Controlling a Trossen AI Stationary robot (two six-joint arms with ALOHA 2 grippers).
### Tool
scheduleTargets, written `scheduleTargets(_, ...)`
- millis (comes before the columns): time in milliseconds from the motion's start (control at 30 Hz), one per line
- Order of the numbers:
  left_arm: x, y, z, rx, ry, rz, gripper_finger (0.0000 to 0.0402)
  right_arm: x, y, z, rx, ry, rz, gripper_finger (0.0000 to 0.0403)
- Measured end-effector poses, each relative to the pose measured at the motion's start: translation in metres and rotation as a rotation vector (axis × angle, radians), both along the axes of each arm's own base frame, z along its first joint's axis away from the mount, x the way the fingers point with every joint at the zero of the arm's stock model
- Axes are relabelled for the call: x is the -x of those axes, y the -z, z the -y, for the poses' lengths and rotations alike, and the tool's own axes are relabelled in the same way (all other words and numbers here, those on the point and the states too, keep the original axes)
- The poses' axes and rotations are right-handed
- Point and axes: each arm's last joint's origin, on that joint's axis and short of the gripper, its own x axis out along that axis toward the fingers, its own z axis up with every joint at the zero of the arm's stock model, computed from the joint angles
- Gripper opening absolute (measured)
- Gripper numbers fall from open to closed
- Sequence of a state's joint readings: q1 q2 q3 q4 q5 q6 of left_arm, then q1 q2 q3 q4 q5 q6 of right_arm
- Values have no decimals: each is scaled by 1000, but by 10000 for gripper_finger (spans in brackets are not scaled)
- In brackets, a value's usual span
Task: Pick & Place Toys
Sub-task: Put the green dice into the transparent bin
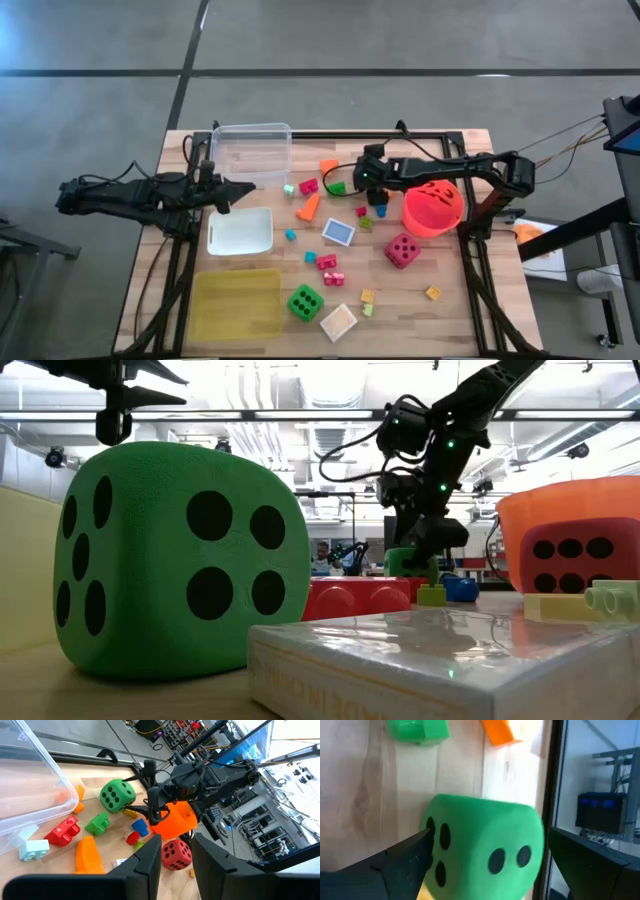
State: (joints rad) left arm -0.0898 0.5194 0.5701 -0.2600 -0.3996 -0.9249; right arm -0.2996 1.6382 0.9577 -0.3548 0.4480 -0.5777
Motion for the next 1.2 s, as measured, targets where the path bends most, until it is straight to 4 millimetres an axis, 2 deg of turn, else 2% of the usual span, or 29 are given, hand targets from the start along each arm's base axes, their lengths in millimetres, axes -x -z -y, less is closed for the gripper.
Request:
scheduleTargets(200,0,0,0,15,-1,5,102,0,0,1,-10,27,22,386)
scheduleTargets(433,0,0,0,18,0,5,102,9,12,0,-27,31,-27,386)
scheduleTargets(733,0,0,0,18,0,5,102,9,13,2,-21,35,-17,378)
scheduleTargets(867,0,0,0,21,1,6,102,9,12,3,-16,40,-2,338)
scheduleTargets(1200,0,0,0,106,-11,32,102,11,15,3,-15,41,-21,198)
